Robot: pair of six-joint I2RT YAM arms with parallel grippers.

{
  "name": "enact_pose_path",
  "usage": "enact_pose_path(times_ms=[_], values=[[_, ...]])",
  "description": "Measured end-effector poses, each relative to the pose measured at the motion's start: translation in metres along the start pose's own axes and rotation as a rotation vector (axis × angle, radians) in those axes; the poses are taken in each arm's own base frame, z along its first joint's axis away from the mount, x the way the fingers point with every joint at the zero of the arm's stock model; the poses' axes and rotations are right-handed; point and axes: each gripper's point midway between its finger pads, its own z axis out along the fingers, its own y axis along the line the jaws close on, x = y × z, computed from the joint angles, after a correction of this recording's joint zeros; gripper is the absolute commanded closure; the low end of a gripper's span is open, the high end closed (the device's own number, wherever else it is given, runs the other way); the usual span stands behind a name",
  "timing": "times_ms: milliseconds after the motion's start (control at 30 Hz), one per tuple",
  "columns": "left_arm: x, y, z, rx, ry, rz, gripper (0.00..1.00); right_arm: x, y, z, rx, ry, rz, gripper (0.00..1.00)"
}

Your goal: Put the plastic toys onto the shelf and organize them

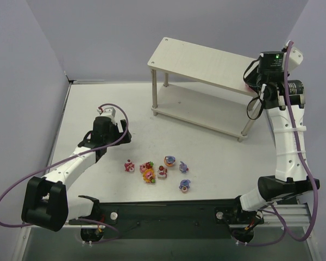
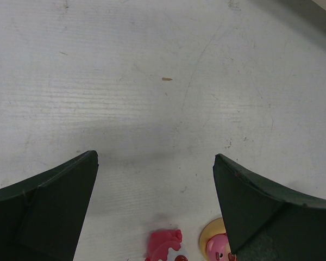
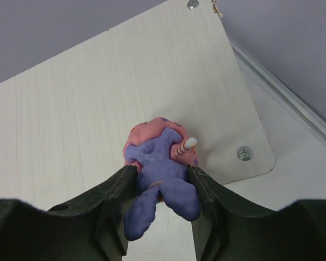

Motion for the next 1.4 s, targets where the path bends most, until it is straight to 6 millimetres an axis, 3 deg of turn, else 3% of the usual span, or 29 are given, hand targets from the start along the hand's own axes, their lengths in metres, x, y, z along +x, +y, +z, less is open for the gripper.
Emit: enact_pose_path(times_ms=[667, 867, 1033, 1100, 1167, 1267, 1400], values=[[0.0, 0.0, 0.0, -0.001, 0.0, 0.0, 0.03, 0.001, 0.007, 0.004, -0.029, 0.023, 0.01, 0.32], [-0.001, 0.0, 0.0, 0.0, -0.001, 0.0, 0.03, -0.006, 0.012, -0.013, -0.099, 0.017, 0.005, 0.27], [-0.009, -0.005, -0.002, 0.009, -0.013, -0.001, 0.03, 0.009, 0.015, -0.052, -0.264, 0.07, -0.052, 0.26], [-0.013, -0.007, -0.003, 0.014, -0.018, -0.001, 0.03, 0.032, 0.016, -0.067, -0.341, 0.113, -0.107, 0.25], [-0.015, -0.01, -0.002, 0.028, -0.017, -0.001, 0.03, 0.075, 0.024, -0.084, -0.438, 0.189, -0.204, 0.23], [-0.013, -0.013, -0.001, 0.044, -0.003, 0.0, 0.03, 0.164, 0.031, -0.108, -0.571, 0.345, -0.394, 0.22], [-0.008, -0.016, 0.001, 0.06, 0.019, -0.001, 0.03, 0.274, 0.019, -0.127, -0.62, 0.539, -0.625, 0.22]])
